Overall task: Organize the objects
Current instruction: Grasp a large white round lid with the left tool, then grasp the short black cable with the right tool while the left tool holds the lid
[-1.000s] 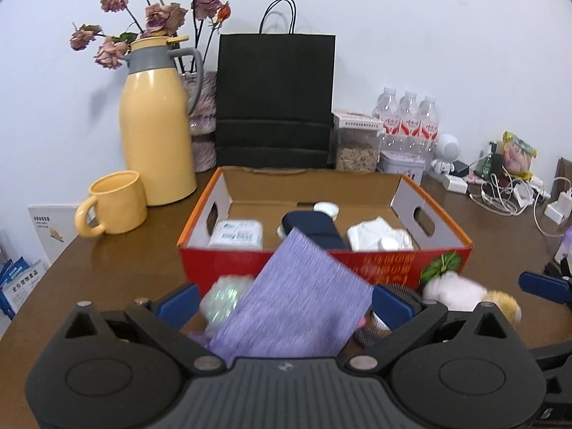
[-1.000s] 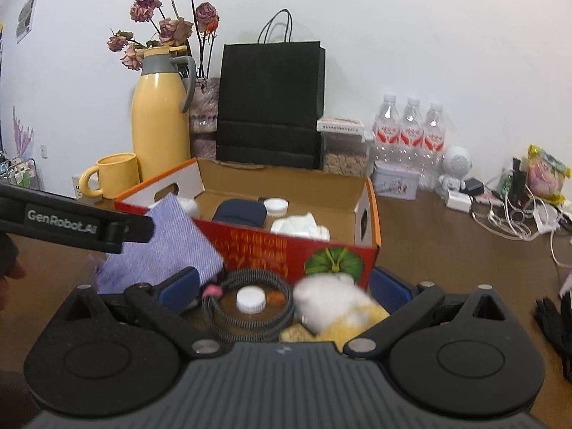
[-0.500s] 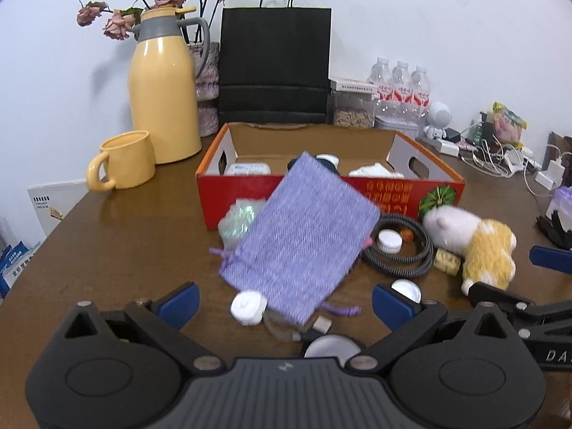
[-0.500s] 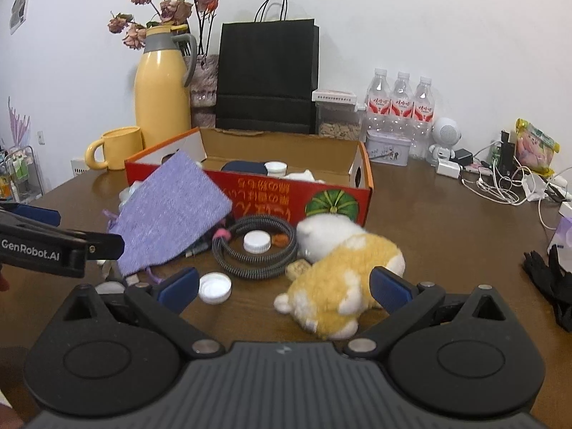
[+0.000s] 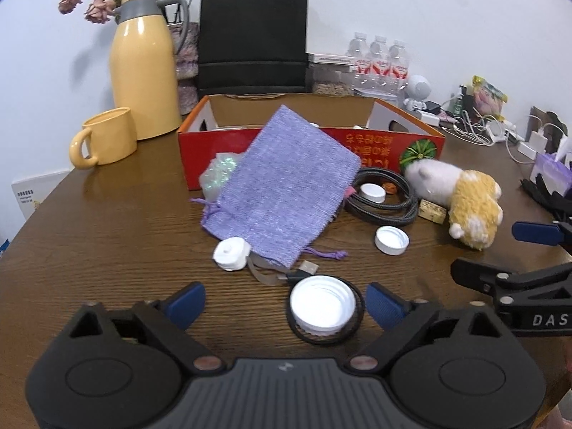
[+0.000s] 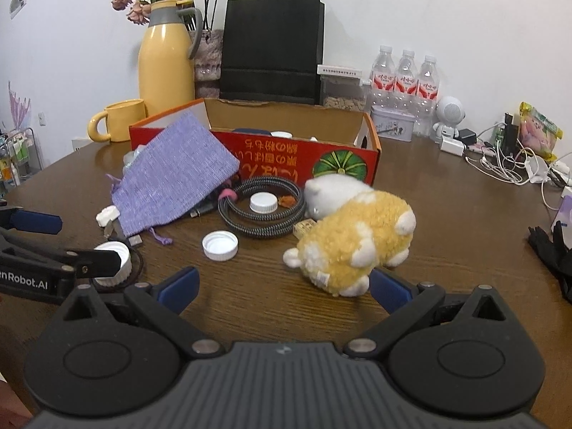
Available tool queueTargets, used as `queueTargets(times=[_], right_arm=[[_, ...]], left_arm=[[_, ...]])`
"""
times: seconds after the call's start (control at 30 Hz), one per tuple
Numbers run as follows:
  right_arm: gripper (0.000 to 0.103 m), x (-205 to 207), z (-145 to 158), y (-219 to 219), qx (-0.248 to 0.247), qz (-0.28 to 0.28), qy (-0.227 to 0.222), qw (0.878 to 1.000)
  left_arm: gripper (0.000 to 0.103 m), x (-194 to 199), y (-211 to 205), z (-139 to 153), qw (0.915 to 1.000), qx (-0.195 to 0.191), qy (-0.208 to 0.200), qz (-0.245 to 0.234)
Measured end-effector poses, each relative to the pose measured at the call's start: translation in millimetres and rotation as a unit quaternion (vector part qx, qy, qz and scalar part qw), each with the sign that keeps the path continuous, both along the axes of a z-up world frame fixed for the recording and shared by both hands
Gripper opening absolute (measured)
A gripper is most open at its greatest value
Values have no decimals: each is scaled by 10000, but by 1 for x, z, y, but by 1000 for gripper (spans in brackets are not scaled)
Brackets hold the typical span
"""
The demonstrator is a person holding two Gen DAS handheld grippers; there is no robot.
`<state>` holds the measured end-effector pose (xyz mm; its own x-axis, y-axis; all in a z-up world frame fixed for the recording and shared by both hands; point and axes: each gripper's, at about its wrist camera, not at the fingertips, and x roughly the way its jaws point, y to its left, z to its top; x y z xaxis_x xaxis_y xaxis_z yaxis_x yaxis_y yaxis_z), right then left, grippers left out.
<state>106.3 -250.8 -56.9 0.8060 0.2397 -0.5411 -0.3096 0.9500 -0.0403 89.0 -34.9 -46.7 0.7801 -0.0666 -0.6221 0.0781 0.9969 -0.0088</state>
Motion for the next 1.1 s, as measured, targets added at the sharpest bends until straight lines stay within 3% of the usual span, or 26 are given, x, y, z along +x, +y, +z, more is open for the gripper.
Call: queueTargets(times=[0.07,0.13,0.3,0.73,1.1], right_arm=[[103,1,-2,-1,-19,-24,24,10000],[103,1,-3,-2,-12,-34,45,10000],[103,-1,-5,0,-17,14,64,10000],[103,-1,-8,16,-46,230,125,9996],[103,7,-8,69,-134,836,164,9963]], left_arm=[[77,-1,-4,-1,9999,-12,-26,-97],[39,-2,-9,-4,9994,-69,-37,-344],[39,-3,-14,-6,9989,-35,-53,-466],[39,-16,27,11,9990,-230,-344,157],[39,-23,69,9,9980,-163,-353,495]])
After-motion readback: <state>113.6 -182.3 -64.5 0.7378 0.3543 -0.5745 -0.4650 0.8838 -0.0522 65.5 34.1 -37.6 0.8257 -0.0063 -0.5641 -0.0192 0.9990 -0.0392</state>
